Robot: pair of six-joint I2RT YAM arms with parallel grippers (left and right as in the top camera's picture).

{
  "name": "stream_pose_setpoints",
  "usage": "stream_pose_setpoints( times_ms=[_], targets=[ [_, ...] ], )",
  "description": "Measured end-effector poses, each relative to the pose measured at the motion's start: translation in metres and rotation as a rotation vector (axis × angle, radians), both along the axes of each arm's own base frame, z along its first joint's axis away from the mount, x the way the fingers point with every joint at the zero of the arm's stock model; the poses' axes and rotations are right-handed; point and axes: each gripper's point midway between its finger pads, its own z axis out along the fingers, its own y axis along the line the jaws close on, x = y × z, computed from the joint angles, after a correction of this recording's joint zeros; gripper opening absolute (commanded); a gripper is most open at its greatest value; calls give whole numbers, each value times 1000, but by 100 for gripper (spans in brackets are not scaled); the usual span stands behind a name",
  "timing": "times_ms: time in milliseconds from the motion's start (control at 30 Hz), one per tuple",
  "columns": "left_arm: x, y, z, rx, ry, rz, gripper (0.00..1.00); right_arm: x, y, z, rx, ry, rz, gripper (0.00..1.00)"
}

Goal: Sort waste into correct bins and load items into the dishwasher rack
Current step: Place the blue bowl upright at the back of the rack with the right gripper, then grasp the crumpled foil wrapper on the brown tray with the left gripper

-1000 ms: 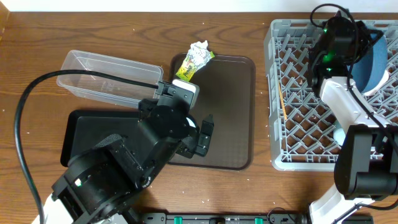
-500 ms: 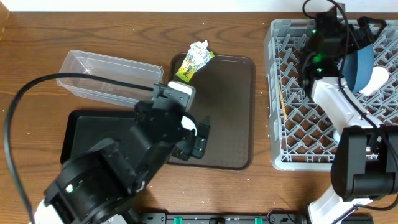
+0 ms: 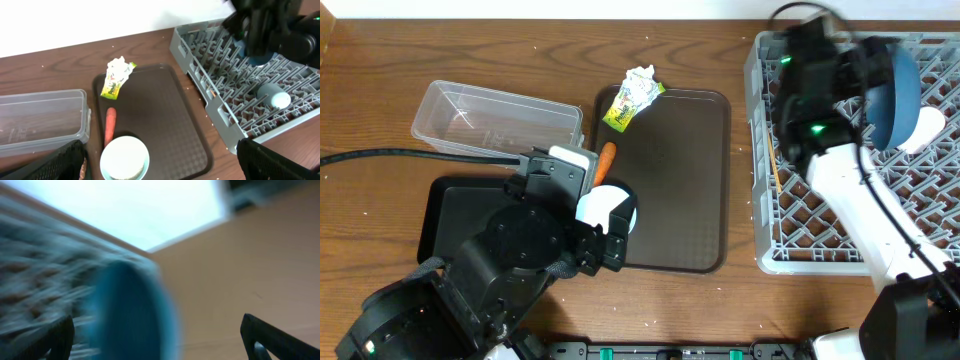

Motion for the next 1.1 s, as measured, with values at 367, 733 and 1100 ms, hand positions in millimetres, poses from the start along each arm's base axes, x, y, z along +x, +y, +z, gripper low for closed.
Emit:
stream_pose_setpoints(
  times_ms=[367, 733, 1100],
  targets=[
    [4, 18, -11, 108, -6, 54, 98, -78, 205, -72, 836, 305, 515, 75],
    [70, 10, -33, 223, 6, 244, 98, -147, 224, -108, 1247, 559, 233, 64],
    [211, -8, -111, 188, 128, 187, 98, -147, 103, -46, 1376, 235, -16, 70]
  ],
)
